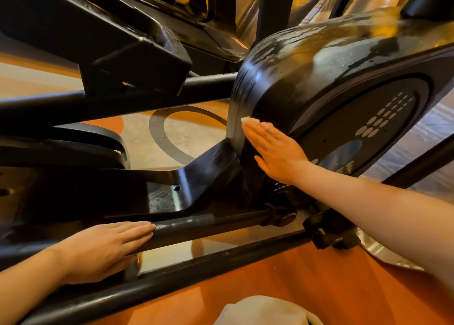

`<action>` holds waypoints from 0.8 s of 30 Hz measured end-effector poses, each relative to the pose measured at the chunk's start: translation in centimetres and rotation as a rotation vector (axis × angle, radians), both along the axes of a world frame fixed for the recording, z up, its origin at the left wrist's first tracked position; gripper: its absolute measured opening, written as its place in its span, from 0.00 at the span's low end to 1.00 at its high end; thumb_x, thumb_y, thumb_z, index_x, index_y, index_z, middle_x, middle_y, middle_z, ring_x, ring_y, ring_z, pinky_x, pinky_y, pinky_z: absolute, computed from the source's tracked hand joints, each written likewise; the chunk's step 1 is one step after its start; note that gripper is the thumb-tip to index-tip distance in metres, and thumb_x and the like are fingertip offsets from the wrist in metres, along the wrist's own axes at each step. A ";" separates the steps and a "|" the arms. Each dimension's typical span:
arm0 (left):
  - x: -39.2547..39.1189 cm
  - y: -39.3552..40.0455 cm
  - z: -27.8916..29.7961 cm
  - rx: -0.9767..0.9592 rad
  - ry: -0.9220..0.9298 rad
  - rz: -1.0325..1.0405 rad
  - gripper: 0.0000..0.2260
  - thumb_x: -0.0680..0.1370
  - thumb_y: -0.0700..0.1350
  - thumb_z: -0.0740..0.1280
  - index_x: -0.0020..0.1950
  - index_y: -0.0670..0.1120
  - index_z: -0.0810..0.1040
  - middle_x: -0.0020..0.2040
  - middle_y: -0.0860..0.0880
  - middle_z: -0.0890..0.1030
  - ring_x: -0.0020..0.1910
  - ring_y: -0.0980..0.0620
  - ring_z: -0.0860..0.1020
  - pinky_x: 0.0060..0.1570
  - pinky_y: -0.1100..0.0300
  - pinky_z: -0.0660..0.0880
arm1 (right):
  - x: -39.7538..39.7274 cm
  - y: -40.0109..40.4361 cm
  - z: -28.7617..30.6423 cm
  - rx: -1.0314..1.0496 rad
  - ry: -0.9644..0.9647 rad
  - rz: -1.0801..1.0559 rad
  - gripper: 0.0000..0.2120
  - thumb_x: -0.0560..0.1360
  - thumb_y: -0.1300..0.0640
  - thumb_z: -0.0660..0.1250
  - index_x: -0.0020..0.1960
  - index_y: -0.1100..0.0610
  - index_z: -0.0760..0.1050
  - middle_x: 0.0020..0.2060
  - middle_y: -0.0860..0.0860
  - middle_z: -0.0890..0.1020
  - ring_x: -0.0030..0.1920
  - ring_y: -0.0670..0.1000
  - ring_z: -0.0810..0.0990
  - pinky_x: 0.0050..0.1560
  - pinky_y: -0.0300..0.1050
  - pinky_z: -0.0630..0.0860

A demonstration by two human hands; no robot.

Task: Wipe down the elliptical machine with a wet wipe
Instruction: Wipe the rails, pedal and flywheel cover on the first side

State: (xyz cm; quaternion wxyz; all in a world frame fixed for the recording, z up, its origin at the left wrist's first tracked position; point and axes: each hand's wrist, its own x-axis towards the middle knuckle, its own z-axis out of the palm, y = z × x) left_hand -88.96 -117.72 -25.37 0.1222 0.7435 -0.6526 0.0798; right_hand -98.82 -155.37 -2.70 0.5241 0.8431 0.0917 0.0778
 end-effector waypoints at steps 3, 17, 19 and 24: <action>0.1 0.1 -0.2 -0.022 0.000 0.008 0.24 0.83 0.60 0.42 0.78 0.57 0.55 0.72 0.58 0.67 0.68 0.59 0.70 0.63 0.62 0.70 | -0.4 -0.8 -1.1 -0.177 0.146 -0.041 0.32 0.83 0.45 0.40 0.77 0.65 0.36 0.75 0.62 0.36 0.76 0.60 0.35 0.74 0.54 0.33; -0.8 -0.8 1.0 -0.051 0.101 -0.007 0.25 0.84 0.60 0.44 0.66 0.55 0.77 0.64 0.56 0.80 0.60 0.58 0.79 0.55 0.60 0.79 | -3.1 0.3 6.0 0.493 -0.360 0.070 0.31 0.80 0.55 0.57 0.78 0.66 0.51 0.78 0.61 0.52 0.78 0.59 0.49 0.78 0.56 0.50; -0.9 -0.9 1.5 -0.054 0.102 -0.013 0.27 0.84 0.59 0.43 0.63 0.54 0.81 0.62 0.56 0.81 0.58 0.58 0.81 0.54 0.61 0.79 | -2.6 0.7 4.4 0.480 -0.294 0.087 0.30 0.80 0.56 0.57 0.78 0.66 0.52 0.78 0.60 0.53 0.79 0.58 0.50 0.78 0.54 0.49; -1.6 -1.0 2.5 -0.075 0.126 0.006 0.30 0.84 0.59 0.42 0.58 0.55 0.84 0.57 0.58 0.83 0.54 0.60 0.82 0.51 0.64 0.79 | -2.1 0.7 1.5 0.379 -0.110 0.070 0.28 0.79 0.58 0.55 0.77 0.64 0.57 0.77 0.58 0.58 0.78 0.55 0.55 0.77 0.52 0.54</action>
